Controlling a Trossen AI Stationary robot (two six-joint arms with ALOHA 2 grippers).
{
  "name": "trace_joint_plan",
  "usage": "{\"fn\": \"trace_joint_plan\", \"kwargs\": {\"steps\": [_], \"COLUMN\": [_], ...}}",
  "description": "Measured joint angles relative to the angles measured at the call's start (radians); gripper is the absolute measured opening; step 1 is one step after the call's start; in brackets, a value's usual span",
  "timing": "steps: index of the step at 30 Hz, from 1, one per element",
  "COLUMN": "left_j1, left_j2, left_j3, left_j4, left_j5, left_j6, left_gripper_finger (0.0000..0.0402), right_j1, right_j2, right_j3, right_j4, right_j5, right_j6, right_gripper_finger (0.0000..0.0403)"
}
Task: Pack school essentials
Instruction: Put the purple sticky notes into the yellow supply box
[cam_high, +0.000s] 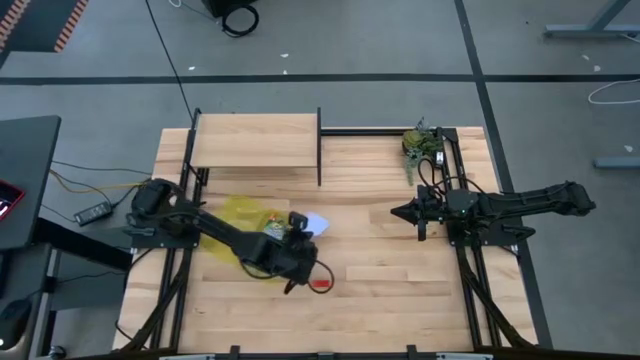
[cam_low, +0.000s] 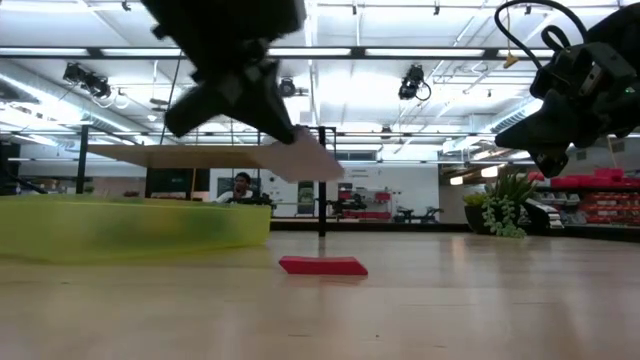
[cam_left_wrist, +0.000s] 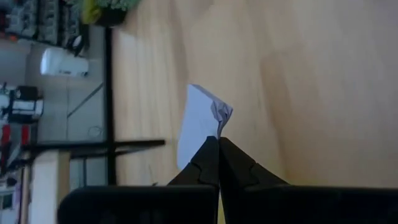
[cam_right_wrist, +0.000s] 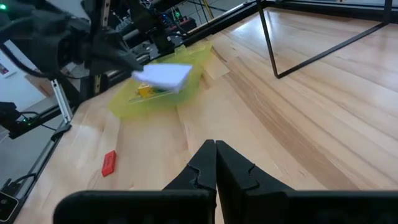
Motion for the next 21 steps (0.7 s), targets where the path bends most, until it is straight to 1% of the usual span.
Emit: {"fn": "trace_joint_plan", "kwargs": {"steps": [5, 11, 15, 17, 21], "left_j1": [-0.029, -0.098, -0.156, -0.183, -0.222], "left_j2": [-0.109, -0.230, -0.244, -0.243, -0.240], "left_j3": [-0.073, -0.154, -0.190, -0.217, -0.258], "left_j4": [-0.105, -0.260, -0.348, -0.349, -0.353], "left_j5": [-0.038, -0.040, -0.004, 0.023, 0.032], "left_j6": [-0.145, -0.395, -0.503, -0.530, -0.577], "left_gripper_finger": [0.0000, 0.0000, 0.0000, 0.0000, 0.0000], "right_j1": [0.000, 0.000, 0.000, 0.000, 0.000], "right_j2": [0.000, 0.000, 0.000, 0.000, 0.000], "right_j3": [0.000, 0.000, 0.000, 0.000, 0.000], "right_j4": [0.000, 0.000, 0.000, 0.000, 0.000], "right_j5": [0.000, 0.000, 0.000, 0.000, 0.000], "right_j6": [0.000, 0.000, 0.000, 0.000, 0.000], "right_gripper_finger": [0.0010, 0.0010, 0.0010, 0.0010, 0.0010]}}
